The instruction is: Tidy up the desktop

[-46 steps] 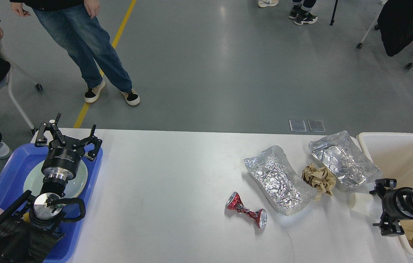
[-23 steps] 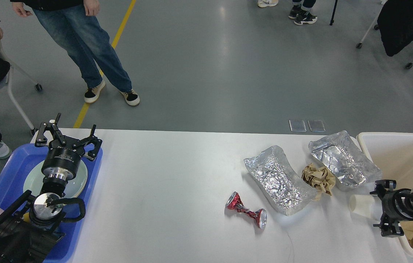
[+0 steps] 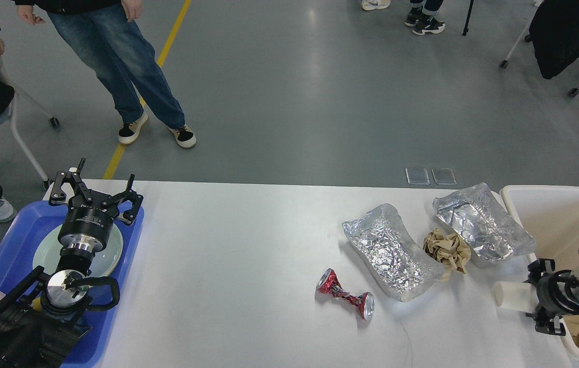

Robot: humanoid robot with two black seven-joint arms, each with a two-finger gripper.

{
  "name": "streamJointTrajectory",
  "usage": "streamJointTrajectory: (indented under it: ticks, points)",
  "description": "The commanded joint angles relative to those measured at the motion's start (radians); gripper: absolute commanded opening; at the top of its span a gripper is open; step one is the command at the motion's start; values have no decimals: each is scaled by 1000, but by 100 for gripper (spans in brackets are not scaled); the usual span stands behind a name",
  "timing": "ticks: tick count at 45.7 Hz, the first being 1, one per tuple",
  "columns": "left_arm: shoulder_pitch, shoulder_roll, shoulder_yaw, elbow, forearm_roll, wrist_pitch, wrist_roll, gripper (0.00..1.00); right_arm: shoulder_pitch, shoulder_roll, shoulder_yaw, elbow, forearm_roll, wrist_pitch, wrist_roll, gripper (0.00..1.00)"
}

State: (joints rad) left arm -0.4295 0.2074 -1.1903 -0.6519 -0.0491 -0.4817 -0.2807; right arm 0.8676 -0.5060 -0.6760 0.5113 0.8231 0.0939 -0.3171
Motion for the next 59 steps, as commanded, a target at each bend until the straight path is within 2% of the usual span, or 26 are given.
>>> streamJointTrajectory:
  ticks: [1,11,22,26,33,41,59]
  points:
    - [0,0,0,0,0,0,0,96,5,-6,3,21,1,23,0,0]
    - [0,0,0,0,0,0,0,96,50,-60,-10,94,-5,26,-5,0]
    - [0,1,0,0,0,0,0,96,215,-200,-46,318,-186,32,-11,0]
    - [0,1,0,0,0,0,0,96,319,-223,-138,403,-249,82,-11,0]
    - [0,0,0,0,0,0,0,96,543,-218,-362,518,-271,216,-2,0]
    - [0,0,0,0,0,0,0,96,775,-203,-536,665,-361,297,0,0]
    - [0,0,0,0,0,0,0,96,1275,-63,-800,1090,-570,320,1,0]
